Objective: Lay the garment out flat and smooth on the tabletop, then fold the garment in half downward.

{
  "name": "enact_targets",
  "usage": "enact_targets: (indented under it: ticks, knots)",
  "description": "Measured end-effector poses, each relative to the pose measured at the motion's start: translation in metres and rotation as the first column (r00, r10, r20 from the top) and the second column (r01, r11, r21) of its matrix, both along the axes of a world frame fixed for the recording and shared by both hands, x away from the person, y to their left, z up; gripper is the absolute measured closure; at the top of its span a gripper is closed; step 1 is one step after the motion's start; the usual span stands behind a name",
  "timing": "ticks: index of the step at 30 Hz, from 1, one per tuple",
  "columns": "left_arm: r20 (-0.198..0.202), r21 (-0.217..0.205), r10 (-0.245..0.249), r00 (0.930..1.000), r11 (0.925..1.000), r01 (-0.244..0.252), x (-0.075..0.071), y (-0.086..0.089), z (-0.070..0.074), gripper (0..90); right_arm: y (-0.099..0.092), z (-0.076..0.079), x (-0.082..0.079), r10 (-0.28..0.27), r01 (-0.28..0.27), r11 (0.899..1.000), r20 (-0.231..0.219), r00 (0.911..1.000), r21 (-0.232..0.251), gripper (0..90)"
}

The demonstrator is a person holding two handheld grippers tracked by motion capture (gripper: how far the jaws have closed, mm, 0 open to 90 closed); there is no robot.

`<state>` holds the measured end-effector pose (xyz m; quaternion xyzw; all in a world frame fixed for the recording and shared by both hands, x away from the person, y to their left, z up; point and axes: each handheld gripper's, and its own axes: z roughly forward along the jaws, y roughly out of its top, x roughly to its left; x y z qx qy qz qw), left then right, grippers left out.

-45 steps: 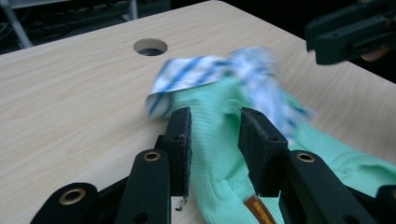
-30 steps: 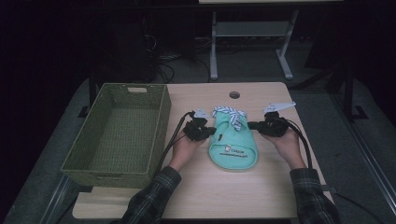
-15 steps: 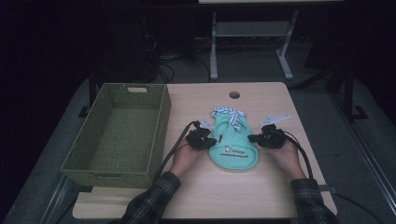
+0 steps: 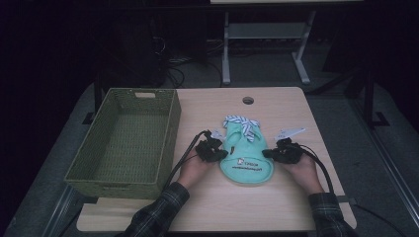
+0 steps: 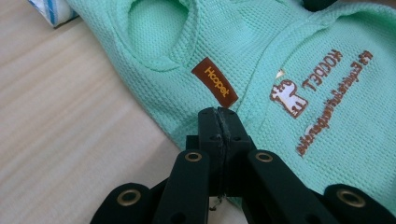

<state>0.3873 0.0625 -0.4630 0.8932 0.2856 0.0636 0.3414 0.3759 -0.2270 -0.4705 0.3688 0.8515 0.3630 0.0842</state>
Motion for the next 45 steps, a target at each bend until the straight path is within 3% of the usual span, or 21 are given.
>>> enact_targets:
  ticks: [9,21,26,29,32,38,41,45]
  knots:
    - [0.005,0.026,-0.053,0.9986,0.9983,0.053,-0.034,0.002,0.002,89.0,0.006,0.002,-0.025,0.040,-0.040,0.999,0.002,0.9992,-0.027,89.9]
    - [-0.013,0.065,-0.124,0.9922,0.9901,0.125,-0.068,0.003,0.006,89.0,0.003,0.001,-0.069,0.085,-0.085,0.996,-0.010,0.9963,0.002,89.8]
    - [-0.036,0.055,-0.141,0.9894,0.9883,0.142,-0.080,0.005,0.007,88.6,0.003,0.001,-0.084,0.101,-0.100,0.995,-0.020,0.9947,0.010,89.2]
    - [-0.030,0.074,-0.153,0.9878,0.9852,0.155,-0.082,0.005,0.009,86.3,0.002,0.003,-0.086,0.099,-0.099,0.995,-0.016,0.9949,0.008,85.6]
    - [-0.030,0.055,-0.139,0.9898,0.9885,0.141,-0.079,0.006,0.011,84.7,0.000,0.004,-0.084,0.089,-0.089,0.996,-0.013,0.9960,0.015,83.4]
    - [-0.016,0.033,-0.105,0.9943,0.9938,0.106,-0.072,0.010,0.016,65.1,-0.004,0.010,-0.080,0.065,-0.066,0.997,0.018,0.9977,0.037,72.1]
    - [-0.024,0.012,-0.100,0.9947,0.9948,0.101,-0.068,0.011,0.017,60.7,-0.004,0.012,-0.077,0.064,-0.065,0.997,0.033,0.9974,0.032,68.4]
    - [-0.012,0.032,-0.106,0.9943,0.9939,0.106,-0.063,0.013,0.019,50.7,-0.005,0.013,-0.072,0.055,-0.056,0.997,0.034,0.9979,0.055,62.0]
